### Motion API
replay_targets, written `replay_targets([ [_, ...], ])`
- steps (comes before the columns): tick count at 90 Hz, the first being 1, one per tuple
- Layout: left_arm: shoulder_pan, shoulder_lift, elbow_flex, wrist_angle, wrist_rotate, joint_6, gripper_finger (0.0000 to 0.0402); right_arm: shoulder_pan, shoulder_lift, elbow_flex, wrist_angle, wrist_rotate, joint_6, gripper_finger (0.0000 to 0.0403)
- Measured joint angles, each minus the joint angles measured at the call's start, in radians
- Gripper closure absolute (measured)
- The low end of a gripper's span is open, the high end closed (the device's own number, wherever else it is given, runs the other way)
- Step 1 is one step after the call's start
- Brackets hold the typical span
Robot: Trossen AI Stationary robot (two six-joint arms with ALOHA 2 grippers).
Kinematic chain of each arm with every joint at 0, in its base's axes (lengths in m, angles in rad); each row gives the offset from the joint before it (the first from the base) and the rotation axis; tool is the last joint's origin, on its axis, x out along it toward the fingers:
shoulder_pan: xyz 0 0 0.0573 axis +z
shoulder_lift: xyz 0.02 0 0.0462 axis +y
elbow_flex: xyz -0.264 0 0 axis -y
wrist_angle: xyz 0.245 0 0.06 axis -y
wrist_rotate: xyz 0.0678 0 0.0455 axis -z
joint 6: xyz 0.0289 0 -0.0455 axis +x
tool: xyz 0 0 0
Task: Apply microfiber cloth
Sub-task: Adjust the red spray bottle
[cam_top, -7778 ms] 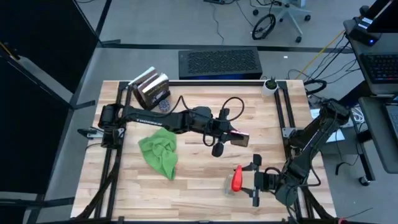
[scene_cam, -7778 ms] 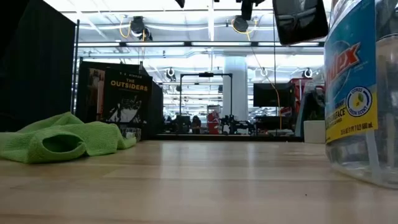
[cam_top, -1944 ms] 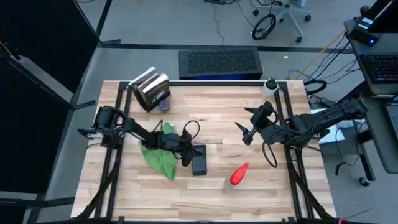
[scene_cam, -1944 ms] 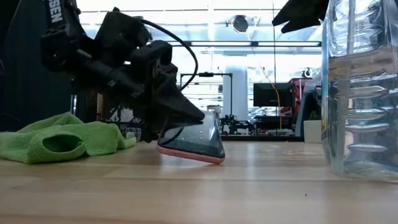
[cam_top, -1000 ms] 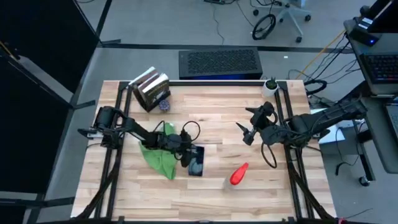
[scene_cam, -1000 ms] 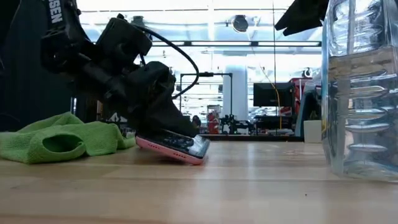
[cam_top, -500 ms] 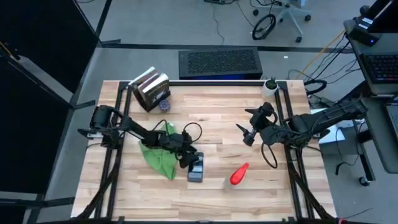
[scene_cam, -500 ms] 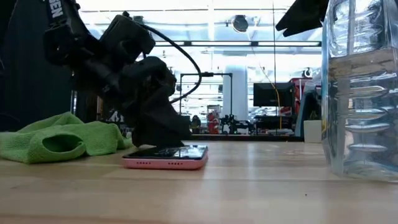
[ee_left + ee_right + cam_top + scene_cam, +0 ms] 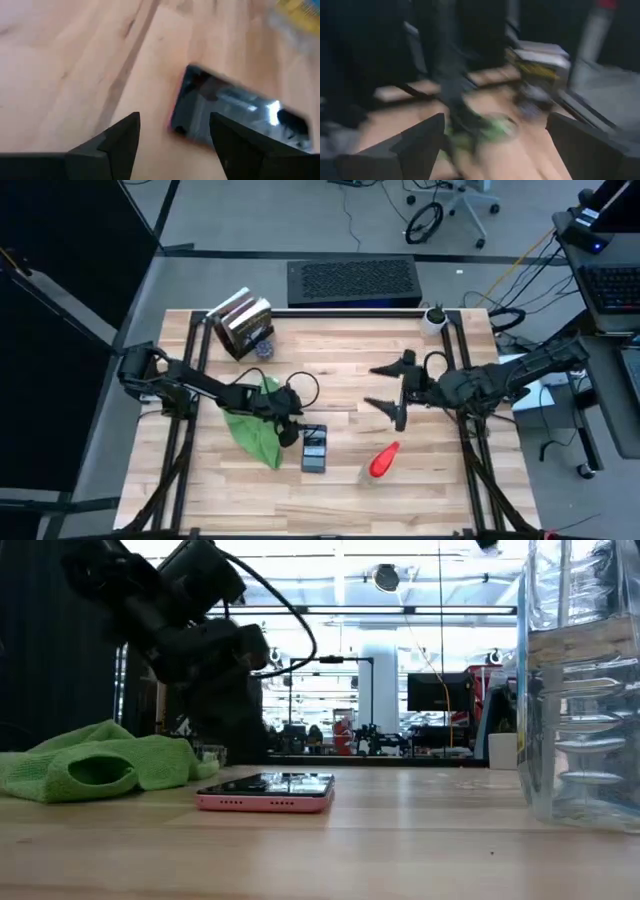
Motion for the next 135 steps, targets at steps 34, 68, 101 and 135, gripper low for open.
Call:
replay_targets([
  [34,-0.001,-0.033,0.000,-0.039,-0.087,0.102,0.0181,0.003,0.451,0.590,-0.514,-0.005,0.007,0.0064],
  [68,-0.001,-0.033,0.000,-0.068,-0.103,0.128,0.0181,-0.019,0.808,0.852,-0.832,-0.275,0.138,0.0064],
  [101,-0.036,-0.084,0.001,-0.223,-0.107,0.092,0.0181,0.047,0.942,0.845,-1.019,-0.374,0.246,0.0064],
  [135,-0.049,-0.194,0.001,-0.295,-0.133,0.090,0.0181,0.146,0.942,0.745,-1.049,-0.365,0.367,0.0064],
])
